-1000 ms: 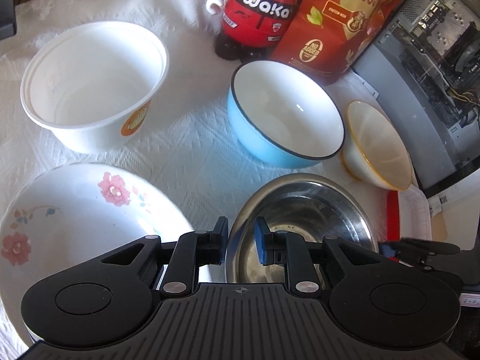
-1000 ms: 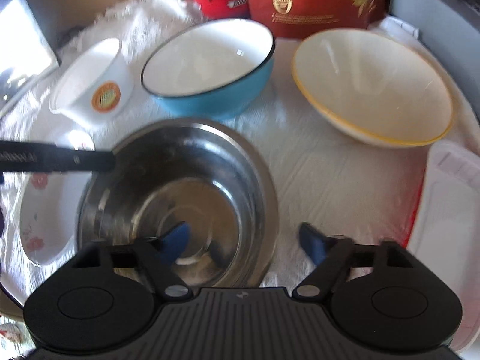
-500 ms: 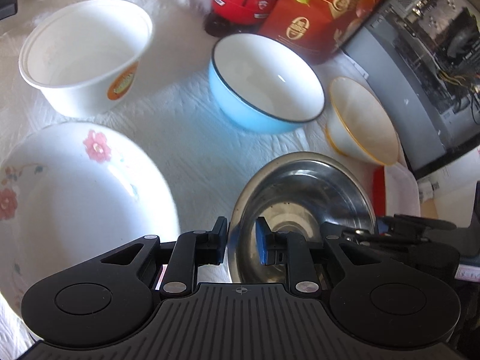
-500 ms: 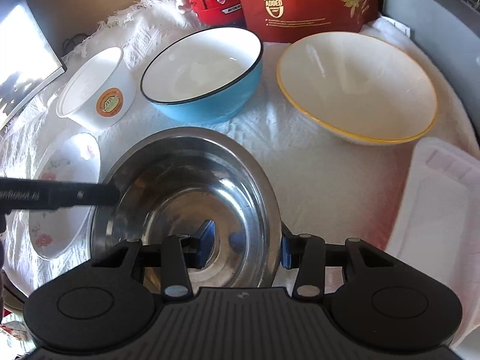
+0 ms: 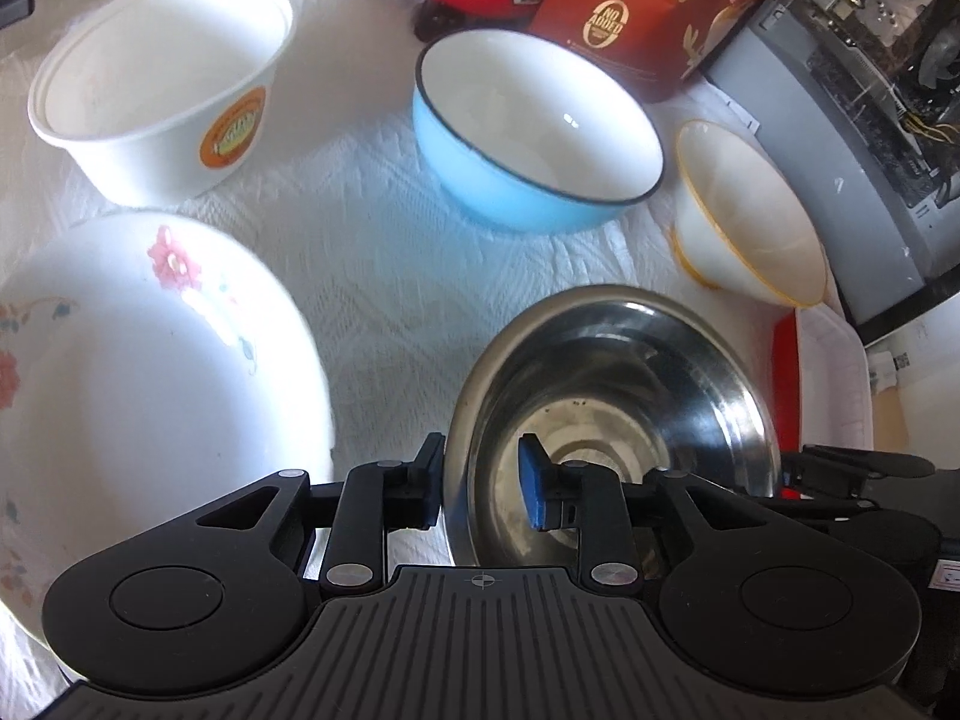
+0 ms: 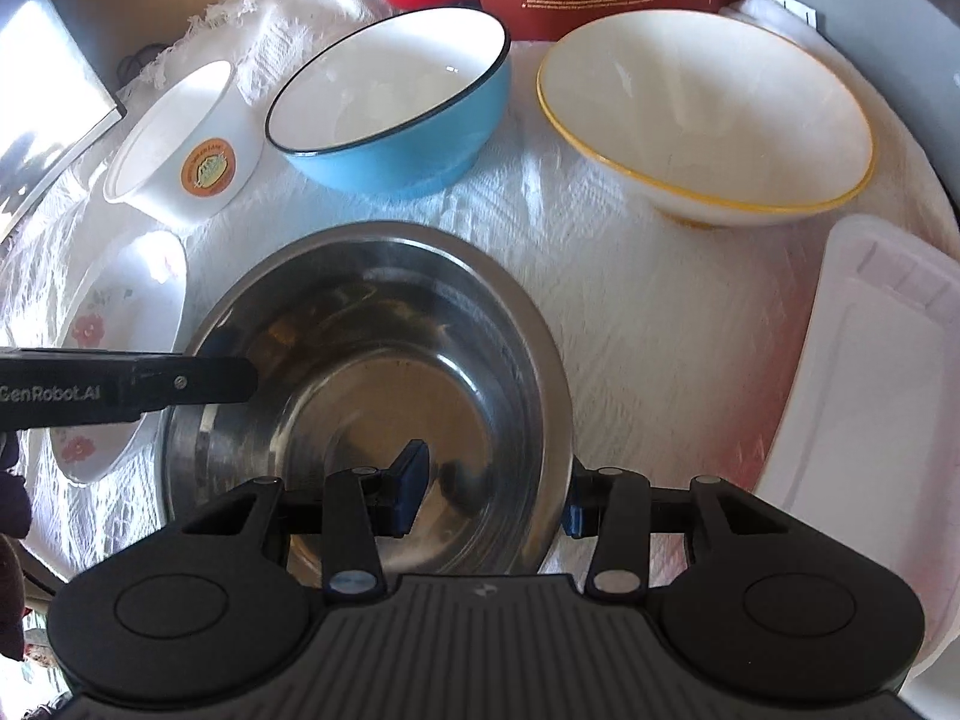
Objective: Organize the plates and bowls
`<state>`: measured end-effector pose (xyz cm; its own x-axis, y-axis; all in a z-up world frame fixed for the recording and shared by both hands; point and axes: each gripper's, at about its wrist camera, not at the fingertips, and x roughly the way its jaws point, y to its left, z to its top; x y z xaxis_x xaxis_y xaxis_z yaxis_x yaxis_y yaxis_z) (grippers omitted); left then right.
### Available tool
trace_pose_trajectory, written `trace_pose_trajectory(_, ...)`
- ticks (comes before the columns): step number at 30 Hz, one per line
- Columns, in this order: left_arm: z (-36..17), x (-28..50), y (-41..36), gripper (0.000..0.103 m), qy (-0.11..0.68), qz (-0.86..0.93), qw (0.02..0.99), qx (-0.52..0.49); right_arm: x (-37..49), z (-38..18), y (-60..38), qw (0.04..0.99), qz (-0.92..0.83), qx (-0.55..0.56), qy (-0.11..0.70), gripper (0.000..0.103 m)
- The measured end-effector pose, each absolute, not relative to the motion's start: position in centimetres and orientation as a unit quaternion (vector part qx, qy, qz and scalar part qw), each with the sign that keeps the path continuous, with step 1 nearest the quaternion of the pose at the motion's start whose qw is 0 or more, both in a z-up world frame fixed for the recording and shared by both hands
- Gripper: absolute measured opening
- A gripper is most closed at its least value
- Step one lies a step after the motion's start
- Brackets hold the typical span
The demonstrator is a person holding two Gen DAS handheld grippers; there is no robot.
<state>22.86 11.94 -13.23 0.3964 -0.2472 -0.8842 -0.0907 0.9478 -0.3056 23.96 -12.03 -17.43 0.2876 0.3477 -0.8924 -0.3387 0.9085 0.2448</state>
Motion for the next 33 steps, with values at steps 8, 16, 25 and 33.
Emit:
trace_pose_trajectory(8, -11.4, 20.3, 14.2, 0.026, 0.512, -0.001, 0.833, -0.209, 23.8, -15.3, -11.5, 0.811, 0.228, -0.008, 0.538, 0.04)
trace_pose_trajectory(16, -6.7, 16.0, 22.1, 0.026, 0.438, 0.089, 0.853, -0.268, 24.1, -10.1, -4.7, 0.818, 0.326, -0.032, 0.472, 0.04)
trace_pose_trajectory(25, -7.8, 14.3, 28.4, 0.026, 0.456, 0.193, 0.834, -0.244, 23.9, -11.6, 6.9, 0.782, 0.405, -0.087, 0.465, 0.04)
trace_pose_trajectory(33, -9.7, 14.8, 30.1, 0.024, 0.482, 0.202, 0.822, -0.225, 22.9, -15.2, 10.3, 0.756, 0.409, -0.119, 0.498, 0.04)
